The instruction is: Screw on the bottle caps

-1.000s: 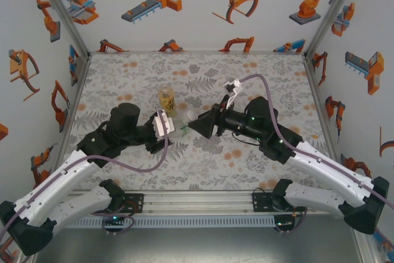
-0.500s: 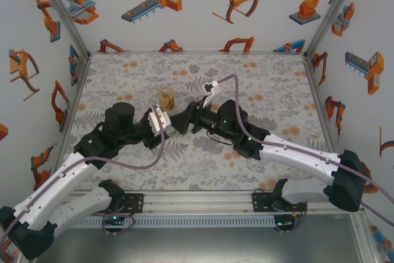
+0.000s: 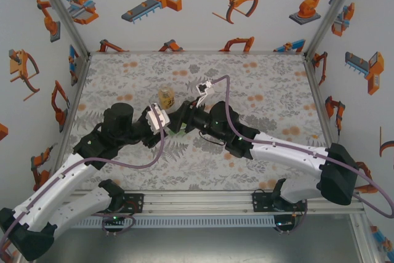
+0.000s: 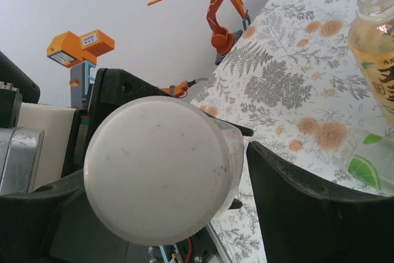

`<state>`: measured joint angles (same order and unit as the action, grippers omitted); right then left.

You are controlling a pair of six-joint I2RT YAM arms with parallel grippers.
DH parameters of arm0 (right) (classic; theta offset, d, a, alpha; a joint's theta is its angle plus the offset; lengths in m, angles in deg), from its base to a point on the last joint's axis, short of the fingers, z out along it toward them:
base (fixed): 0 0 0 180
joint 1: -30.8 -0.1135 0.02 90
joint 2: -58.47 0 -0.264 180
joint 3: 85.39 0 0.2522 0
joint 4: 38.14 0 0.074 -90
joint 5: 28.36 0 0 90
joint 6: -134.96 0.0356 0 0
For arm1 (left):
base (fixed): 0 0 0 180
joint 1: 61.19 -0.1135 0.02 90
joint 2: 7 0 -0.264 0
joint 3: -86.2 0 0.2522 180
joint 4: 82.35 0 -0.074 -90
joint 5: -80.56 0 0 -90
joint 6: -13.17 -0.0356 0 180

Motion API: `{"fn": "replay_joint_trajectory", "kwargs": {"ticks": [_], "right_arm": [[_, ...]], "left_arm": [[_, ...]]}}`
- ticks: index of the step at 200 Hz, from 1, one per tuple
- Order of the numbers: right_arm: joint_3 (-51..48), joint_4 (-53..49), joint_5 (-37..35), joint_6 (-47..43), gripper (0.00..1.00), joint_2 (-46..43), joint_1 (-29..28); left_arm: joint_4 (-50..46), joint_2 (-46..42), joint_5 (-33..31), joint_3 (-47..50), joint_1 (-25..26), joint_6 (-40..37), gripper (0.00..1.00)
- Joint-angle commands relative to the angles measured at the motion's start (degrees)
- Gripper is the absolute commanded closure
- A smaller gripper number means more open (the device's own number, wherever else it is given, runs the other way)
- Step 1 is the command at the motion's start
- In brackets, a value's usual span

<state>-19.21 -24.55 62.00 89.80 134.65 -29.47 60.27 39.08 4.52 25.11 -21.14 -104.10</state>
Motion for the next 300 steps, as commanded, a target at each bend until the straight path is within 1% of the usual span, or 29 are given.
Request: {"fn": "replay_joint_trajectory", "kwargs": {"ticks": [1,38,52,75,86,102,105,106,110,119,133,150,176,205,223,255,283,300], "right_arm": [[2.0,0.4,-0.7,1.0,0.37,0.8,-0.4],[2.9,0.3,1.0,2.2,0.37,2.0,-0.3],[2.9,0.6,1.1,2.3,0.39,2.2,-0.4],[2.7,0.7,0.2,2.0,0.44,1.9,-0.3],[2.5,0.5,-0.3,1.6,0.45,1.6,-0.3],[2.6,-0.2,-0.9,0.8,0.48,1.2,-0.4],[2.5,-0.3,-1.0,0.7,0.48,1.1,-0.3],[2.4,-0.4,-1.1,0.6,0.48,1.1,-0.3],[2.4,-0.6,-1.3,0.4,0.49,0.9,-0.3],[2.2,-0.9,-2.0,-0.5,0.49,0.6,-0.4],[1.9,-2.0,-3.4,-2.3,0.50,0.1,-0.2],[1.9,-4.5,-5.5,-5.3,0.50,-0.9,0.0],[2.4,-10.9,-8.5,-10.3,0.51,-2.7,1.3],[2.2,-16.9,-10.9,-15.3,0.51,-5.1,4.8],[1.6,-19.2,-11.0,-17.4,0.51,-6.4,8.7],[0.0,-19.7,-9.6,-21.7,0.52,-6.4,17.6],[0.3,-20.0,-10.5,-28.8,0.52,-3.5,24.3],[0.9,-19.4,-10.3,-31.5,0.53,-0.4,28.5]], "left_arm": [[2.3,-1.2,0.4,0.2,-0.3,1.2,1.00],[3.1,-2.0,0.5,0.7,-0.5,1.6,0.99],[3.3,-2.1,0.8,0.8,-0.7,1.8,0.98],[3.7,-2.5,1.2,1.0,-0.7,2.0,0.92],[4.0,-2.8,1.3,1.2,-0.8,2.1,0.84],[4.4,-3.2,1.9,1.5,-1.0,2.2,0.65],[4.5,-3.2,2.2,1.5,-0.9,2.4,0.63],[4.5,-3.3,2.3,1.5,-0.9,2.4,0.60],[4.6,-3.3,2.4,1.6,-1.0,2.4,0.56],[4.8,-3.5,2.9,1.7,-1.0,2.3,0.47],[5.1,-3.7,3.6,2.0,-1.1,2.5,0.39],[5.5,-4.0,4.0,2.1,-1.2,2.6,0.34],[5.7,-4.4,4.3,2.3,-1.3,2.7,0.31],[5.8,-4.7,4.3,2.4,-1.5,2.7,0.28],[5.7,-4.7,4.2,2.4,-1.6,2.7,0.27],[5.7,-4.9,4.0,2.3,-1.6,2.7,0.26],[5.7,-5.0,3.2,2.5,-1.7,2.8,0.26],[5.7,-5.1,2.8,2.6,-1.8,2.8,0.26]]}}
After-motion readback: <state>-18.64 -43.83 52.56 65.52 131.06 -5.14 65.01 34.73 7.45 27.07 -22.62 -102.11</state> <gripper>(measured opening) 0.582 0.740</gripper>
